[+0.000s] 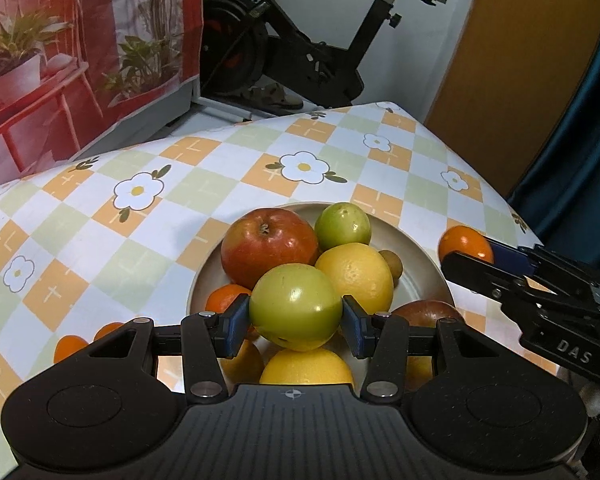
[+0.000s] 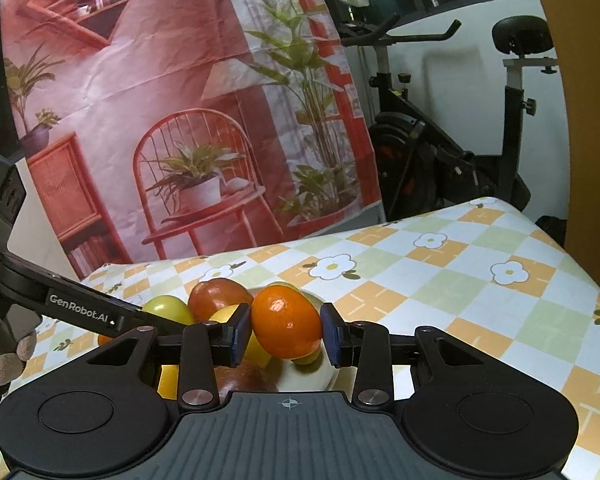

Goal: Organize fruits
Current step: 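Lower the green apple onto the plate and open both tools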

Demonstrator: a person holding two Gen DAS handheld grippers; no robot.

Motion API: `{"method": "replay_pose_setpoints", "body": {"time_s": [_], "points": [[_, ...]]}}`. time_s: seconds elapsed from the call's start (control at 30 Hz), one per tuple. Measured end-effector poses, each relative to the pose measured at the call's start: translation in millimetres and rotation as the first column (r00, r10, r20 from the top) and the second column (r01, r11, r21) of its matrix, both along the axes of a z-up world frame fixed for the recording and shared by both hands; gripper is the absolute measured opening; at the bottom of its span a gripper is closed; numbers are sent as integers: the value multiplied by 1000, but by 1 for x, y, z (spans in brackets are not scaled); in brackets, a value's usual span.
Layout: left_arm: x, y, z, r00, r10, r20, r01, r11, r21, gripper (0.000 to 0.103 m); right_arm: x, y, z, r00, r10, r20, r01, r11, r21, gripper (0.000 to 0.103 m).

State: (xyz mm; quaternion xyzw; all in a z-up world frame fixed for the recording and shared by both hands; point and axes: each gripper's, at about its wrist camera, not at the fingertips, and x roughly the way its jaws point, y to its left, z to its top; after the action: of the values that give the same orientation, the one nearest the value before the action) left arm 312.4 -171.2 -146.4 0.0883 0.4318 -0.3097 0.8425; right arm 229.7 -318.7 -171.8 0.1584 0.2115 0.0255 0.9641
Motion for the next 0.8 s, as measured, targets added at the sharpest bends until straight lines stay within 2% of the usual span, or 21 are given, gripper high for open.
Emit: {"method": "replay_pose_setpoints", "body": {"time_s": [0.53, 0.8], "points": [[-3, -4, 2, 1000, -9, 14, 9, 1000, 11, 51, 11, -10, -21, 1000, 26, 12, -27, 997, 68, 35], [-5, -3, 0, 1000, 6, 20, -6, 1000, 2, 51, 13, -5, -24, 999, 48, 3, -48, 997, 53, 36]]}}
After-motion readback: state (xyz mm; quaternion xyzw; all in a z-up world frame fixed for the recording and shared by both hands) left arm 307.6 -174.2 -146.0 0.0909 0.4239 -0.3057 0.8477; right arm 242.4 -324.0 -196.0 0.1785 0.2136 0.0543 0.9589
